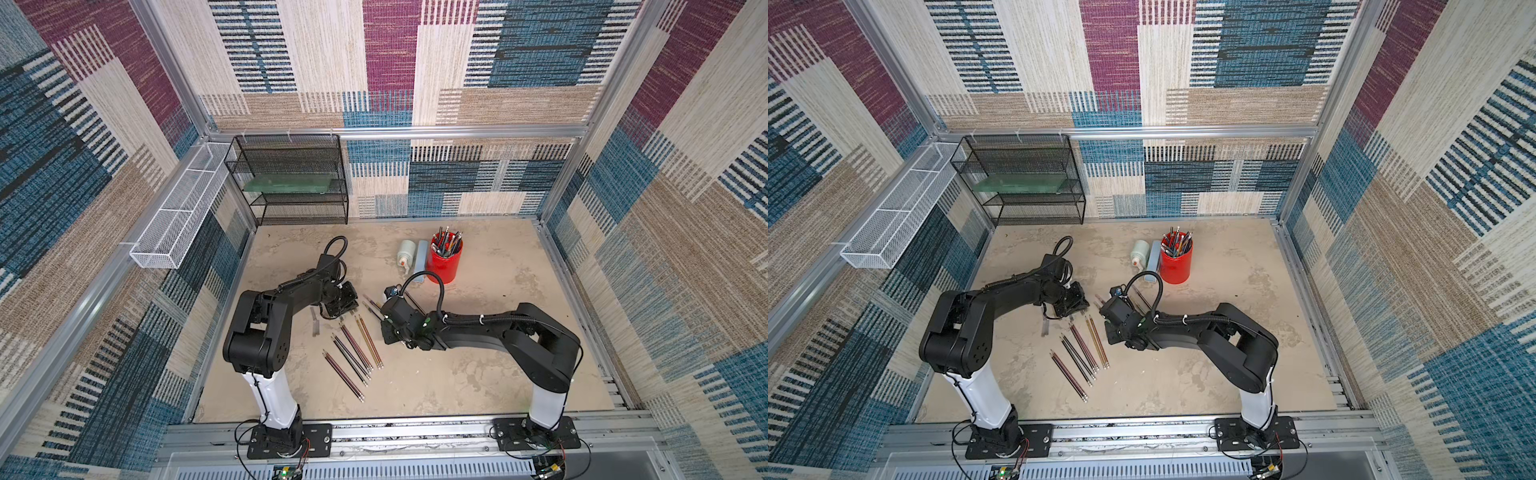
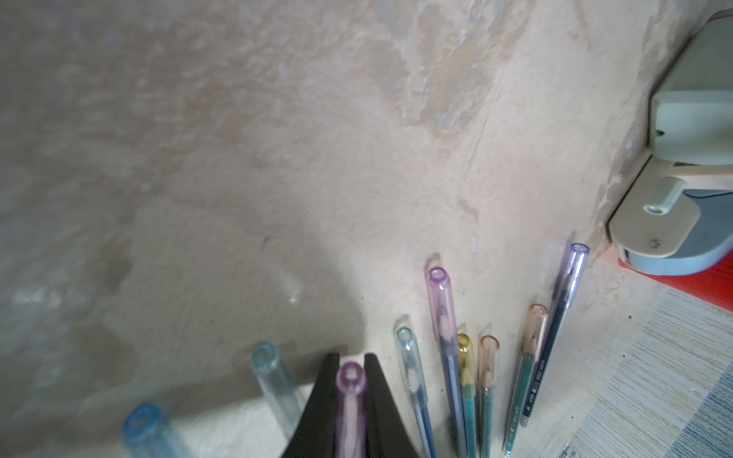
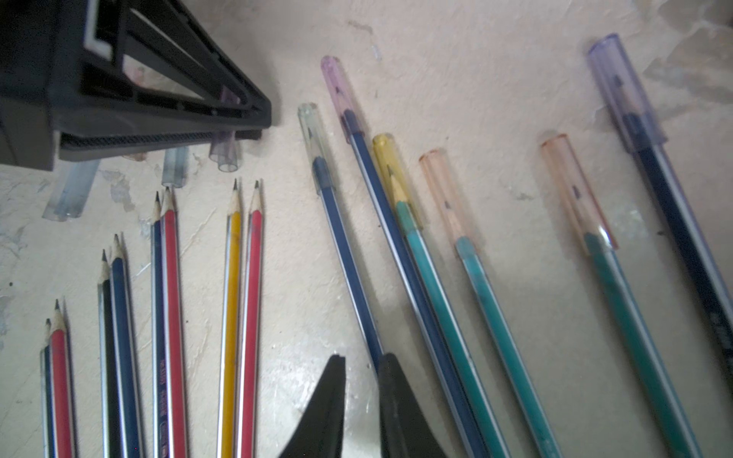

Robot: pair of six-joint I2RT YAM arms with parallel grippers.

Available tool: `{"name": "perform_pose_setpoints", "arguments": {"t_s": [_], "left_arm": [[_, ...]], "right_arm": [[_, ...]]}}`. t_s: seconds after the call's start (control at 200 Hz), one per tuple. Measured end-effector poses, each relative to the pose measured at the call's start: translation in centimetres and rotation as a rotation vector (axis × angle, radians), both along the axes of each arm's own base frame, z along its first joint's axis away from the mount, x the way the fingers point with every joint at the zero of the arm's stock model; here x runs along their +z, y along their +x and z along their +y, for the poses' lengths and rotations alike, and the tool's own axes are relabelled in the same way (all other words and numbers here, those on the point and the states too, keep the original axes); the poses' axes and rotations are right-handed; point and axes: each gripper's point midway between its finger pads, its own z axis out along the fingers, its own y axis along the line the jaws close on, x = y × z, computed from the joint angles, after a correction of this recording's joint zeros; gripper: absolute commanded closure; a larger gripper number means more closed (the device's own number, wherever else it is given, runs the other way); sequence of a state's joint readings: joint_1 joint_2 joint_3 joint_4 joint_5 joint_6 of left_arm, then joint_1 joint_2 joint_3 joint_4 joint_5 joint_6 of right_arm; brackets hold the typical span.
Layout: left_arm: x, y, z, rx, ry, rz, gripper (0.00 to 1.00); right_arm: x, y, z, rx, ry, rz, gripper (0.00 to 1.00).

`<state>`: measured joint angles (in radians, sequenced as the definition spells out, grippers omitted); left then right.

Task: Remove the protective cover of the pencils
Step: Place the protective sleeve at the center of the board.

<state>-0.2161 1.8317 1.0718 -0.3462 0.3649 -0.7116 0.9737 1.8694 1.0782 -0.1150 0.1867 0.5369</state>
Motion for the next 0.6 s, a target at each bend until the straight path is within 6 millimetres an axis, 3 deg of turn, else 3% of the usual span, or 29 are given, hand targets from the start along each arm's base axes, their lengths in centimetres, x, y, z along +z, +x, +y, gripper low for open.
{"name": "perform_pose_setpoints", "arguments": {"t_s": [0.3,0.601], "left_arm": [[0.21,-0.02,0.31,0.005,0.017,-0.006,0.78],[0.57,0.03,0.33,0.005,0.018,-0.016,0.86]], "right_arm": [[-0.29,0.19,-0.10,-0.004,-0.002,0.002,0.78],[-0.77,0.18,-0.07,-0.003,-0.009,0.009,0.78]]}}
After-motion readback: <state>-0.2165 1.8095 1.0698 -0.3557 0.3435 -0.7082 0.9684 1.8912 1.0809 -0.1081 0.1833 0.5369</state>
